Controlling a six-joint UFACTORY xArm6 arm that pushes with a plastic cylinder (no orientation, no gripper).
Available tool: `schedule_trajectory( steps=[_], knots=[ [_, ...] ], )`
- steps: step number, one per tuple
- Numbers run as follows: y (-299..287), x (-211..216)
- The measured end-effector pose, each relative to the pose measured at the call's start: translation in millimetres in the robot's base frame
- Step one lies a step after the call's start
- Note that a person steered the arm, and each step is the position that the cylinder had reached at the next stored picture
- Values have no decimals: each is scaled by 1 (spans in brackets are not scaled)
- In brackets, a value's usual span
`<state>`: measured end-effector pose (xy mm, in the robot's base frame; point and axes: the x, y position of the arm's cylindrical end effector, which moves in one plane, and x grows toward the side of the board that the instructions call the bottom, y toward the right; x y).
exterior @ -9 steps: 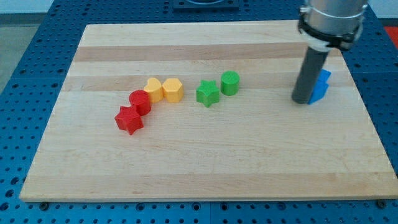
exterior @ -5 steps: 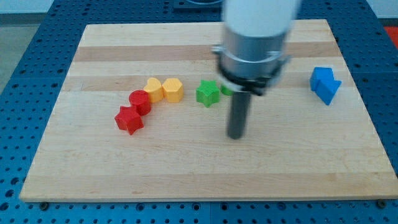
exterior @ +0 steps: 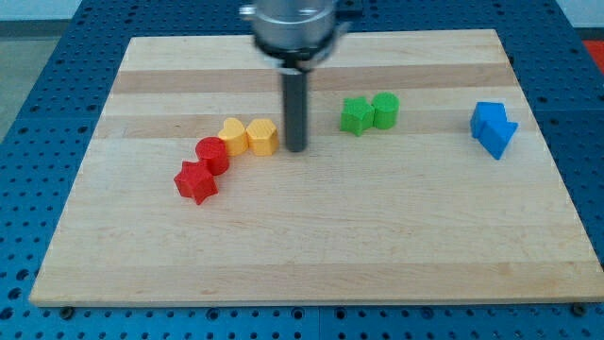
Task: Push the green blocks close to the blue blocks
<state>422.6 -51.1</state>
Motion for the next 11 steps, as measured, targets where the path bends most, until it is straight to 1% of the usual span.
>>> schedule_trajectory(
  steps=[1, 2, 3, 4, 5, 6, 7, 8, 9, 10, 11],
  knots=[
    [-35, -31],
    [-27, -71],
    [36, -80],
    [101, -56],
    [140, -40],
    [136, -28],
    [106, -12],
    [88, -10],
    [97, 0],
    [162, 0],
    [202, 3]
  ],
)
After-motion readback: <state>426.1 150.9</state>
